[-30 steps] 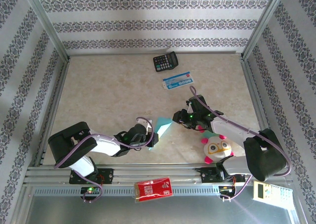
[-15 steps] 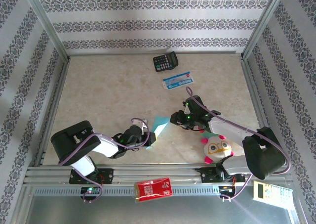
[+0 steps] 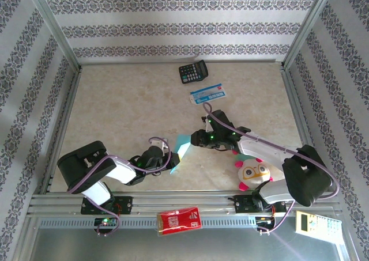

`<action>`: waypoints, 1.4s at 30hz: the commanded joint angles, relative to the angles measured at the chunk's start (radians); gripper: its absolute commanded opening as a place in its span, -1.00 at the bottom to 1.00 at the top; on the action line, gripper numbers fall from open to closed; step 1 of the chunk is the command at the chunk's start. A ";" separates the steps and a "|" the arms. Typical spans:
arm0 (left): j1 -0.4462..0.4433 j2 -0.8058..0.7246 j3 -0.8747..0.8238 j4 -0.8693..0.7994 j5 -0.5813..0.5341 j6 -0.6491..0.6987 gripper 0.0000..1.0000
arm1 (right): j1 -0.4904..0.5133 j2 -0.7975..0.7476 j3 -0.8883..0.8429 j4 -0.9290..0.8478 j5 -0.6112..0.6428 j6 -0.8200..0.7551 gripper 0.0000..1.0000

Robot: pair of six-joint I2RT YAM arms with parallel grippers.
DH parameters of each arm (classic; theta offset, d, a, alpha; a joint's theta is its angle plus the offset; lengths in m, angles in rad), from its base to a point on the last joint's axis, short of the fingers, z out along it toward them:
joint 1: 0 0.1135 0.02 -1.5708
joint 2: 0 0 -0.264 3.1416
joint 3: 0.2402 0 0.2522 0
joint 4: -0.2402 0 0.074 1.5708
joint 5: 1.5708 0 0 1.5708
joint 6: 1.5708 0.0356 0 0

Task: Fold a paper plane with a square sheet of paper (pick it up from the middle)
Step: Perform the fifth fold on the wing at the bottom-center of the table.

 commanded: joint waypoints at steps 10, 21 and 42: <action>0.010 -0.082 0.090 -0.198 0.037 0.142 -1.00 | 0.010 0.047 0.009 -0.011 0.058 -0.027 -0.24; -0.005 -0.053 0.180 -0.394 0.042 0.316 -0.95 | -0.041 0.079 -0.086 0.098 0.007 0.109 -0.37; -0.013 -0.036 0.224 -0.464 0.073 0.393 -0.75 | -0.020 0.160 -0.148 0.317 0.006 0.199 -0.60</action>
